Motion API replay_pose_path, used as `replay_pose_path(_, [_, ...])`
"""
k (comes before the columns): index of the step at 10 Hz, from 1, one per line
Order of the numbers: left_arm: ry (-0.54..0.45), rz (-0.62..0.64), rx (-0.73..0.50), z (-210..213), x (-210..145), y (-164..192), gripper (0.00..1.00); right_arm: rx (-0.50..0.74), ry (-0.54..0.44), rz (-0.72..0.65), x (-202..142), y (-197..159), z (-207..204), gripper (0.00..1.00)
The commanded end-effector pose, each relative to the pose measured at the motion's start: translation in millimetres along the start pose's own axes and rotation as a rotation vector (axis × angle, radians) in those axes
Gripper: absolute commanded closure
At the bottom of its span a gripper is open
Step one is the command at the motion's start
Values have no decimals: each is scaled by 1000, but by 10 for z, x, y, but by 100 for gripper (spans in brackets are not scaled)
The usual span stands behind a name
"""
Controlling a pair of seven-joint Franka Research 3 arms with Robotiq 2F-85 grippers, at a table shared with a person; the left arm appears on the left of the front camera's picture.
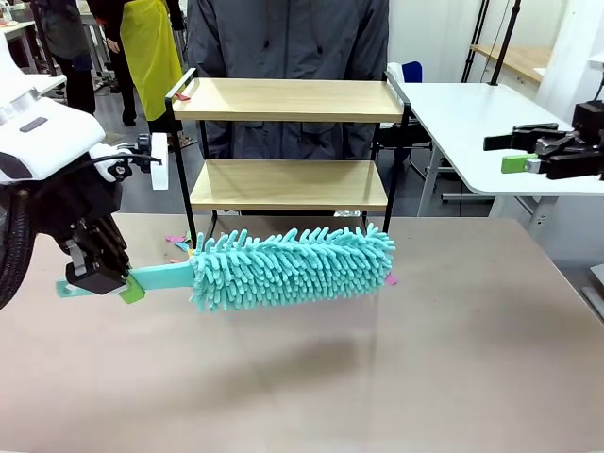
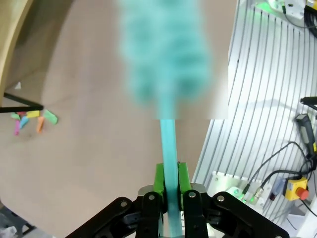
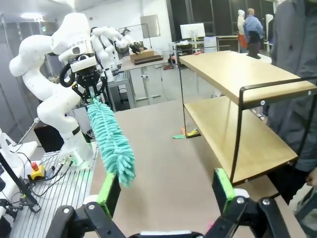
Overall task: Clean the shelf.
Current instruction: Hand the Duster back to the human.
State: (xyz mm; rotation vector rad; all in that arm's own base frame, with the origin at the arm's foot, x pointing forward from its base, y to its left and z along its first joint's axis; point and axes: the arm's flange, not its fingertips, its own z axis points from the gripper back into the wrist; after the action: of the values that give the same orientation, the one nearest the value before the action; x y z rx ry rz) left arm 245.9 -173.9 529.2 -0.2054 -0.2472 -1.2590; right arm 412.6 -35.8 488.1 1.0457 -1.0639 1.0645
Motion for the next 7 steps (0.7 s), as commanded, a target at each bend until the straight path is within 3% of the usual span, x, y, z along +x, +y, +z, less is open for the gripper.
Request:
replay_pose_path(1, [2,2,9,50,-56,-25,87,-42,15,27,88,-47,115,0])
replay_pose_path(3, [2,2,9,50,-56,-25,87,-18,2,8,35,-18,73,0])
replay_pose_path(4, [2,2,9,50,-56,-25,87,93,22,-9,-98,-20,-261,0])
replay_pose_path(7, [2,2,9,50,-56,-25,87,138,-10,-73,-478,-40,-847,0])
